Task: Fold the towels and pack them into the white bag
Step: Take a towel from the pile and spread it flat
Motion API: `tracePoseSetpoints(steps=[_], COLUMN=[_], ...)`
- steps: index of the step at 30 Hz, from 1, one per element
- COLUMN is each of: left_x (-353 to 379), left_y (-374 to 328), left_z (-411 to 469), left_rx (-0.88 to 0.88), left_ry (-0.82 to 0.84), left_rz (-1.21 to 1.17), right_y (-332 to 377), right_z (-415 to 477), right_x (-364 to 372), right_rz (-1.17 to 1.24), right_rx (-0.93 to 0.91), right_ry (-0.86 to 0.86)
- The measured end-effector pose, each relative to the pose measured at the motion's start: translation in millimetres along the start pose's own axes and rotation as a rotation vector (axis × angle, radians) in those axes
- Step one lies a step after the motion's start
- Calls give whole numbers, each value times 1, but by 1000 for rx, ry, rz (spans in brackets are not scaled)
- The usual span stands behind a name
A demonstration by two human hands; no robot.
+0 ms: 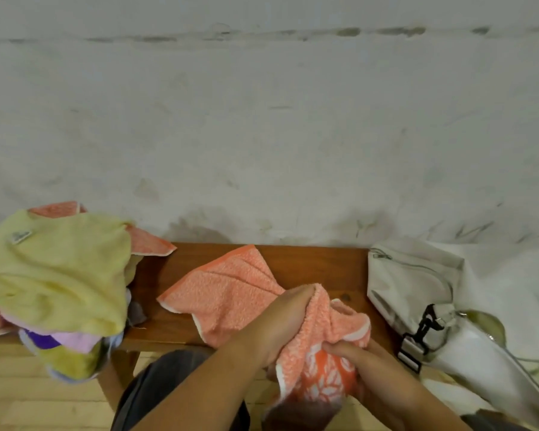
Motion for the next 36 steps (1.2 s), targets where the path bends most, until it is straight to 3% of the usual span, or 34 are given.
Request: tracePoseSetpoints(steps=[3, 6, 8, 10, 13, 16, 18, 20, 23, 25, 29, 36], left_x=[-13, -52, -72, -71, -58, -78, -105, -125, -120, -104, -61, -60], left_y=[1, 5, 10, 15, 13, 8, 3, 4, 2, -2, 9, 27], left_z=[-1, -8, -11, -12, -3, 30, 49, 62, 56, 40, -14, -47], left_rx=[133, 84, -89, -206, -290, -260, -157, -113, -101, -37, -267, -263], left_ry=[-189, -356, -344, -204, -118, -59, -158, -381, -530, -408, -3, 86], left_rz=[317, 590, 805, 1019, 1185, 1274, 1379, 1424, 1297, 1020, 205, -399], right_y=[2, 11, 20, 25, 28, 21, 16, 13, 12, 10, 13, 9], right_z=[3, 0, -5, -6, -7, -4, -1, 2, 4, 4, 1, -2], right_x=[-2, -1, 1, 2, 5, 2, 1, -1, 1, 4, 13, 25], right_rz=[-24, 18, 78, 130, 147, 34, -154, -273, -179, -3, 216, 257], right_rx=[-108, -216, -290, -318, -265, -167, -85, 14, 81, 109, 35, -39], right_ry=[-160, -241, -286, -297, -240, -195, -194, -165, -90, -34, 51, 152])
Point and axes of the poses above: each hand's wrist, its own z-axis towards the middle knuckle, its own x-axis out of the palm, y = z × x, the point moved 2 cm from there along z, towards the middle knuckle, and after that the axes turned 3 degrees about -z, right-handed, at the moved point
